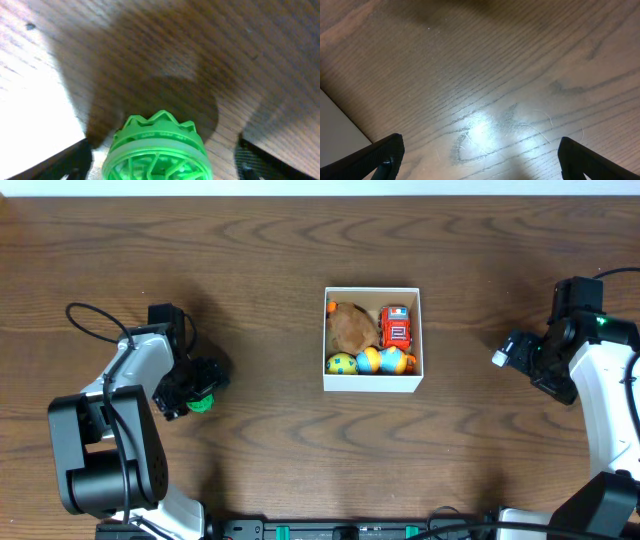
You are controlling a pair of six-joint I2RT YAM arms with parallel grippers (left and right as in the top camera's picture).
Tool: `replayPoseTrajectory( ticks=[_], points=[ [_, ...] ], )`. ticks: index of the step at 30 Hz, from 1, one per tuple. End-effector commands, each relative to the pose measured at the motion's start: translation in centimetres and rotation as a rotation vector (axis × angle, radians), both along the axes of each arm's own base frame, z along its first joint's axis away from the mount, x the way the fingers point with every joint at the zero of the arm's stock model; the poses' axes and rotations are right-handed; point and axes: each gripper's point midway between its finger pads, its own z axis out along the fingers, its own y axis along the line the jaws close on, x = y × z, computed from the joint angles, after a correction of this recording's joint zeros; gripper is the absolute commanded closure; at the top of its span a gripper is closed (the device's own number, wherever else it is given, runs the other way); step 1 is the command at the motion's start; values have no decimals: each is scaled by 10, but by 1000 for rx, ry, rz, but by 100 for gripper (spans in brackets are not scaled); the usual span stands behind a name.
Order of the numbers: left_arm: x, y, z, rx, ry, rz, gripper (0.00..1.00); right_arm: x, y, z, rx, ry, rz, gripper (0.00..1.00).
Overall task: Pack container
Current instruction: 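Move the left gripper to the green spiky ball and grasp it, then carry the green ball into the box and release it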
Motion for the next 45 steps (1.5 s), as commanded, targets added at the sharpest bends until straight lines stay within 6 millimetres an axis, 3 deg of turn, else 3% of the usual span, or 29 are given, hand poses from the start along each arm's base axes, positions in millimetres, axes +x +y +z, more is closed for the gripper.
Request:
replayPoseTrajectory(
  ticks=[1,11,21,26,30,35,39,42,45],
  points=[
    [-14,4,-9,21,51,3,19,-1,-2,-2,0,7,7,1],
    [-13,4,-5,22,39,3,36,-1,-2,-1,0,7,7,1],
    [-2,5,13,29,-10,4,50,-1,-2,-1,0,7,7,1],
    [11,5,39,32,-60,-1,55,-1,-2,-1,0,7,7,1],
    [29,-7,80,29,-158,-41,58,-1,-2,-1,0,6,7,1],
    [56,-51,153,28,-368,-179,59,-1,-2,-1,0,6,7,1],
    [71,-121,216,-13,-586,-394,63,-1,-2,-1,0,6,7,1],
    [75,-181,241,-47,-725,-591,63,-1,-2,-1,0,7,7,1],
    [69,-231,243,-68,-783,-717,64,-1,-2,-1,0,7,7,1]
  ],
)
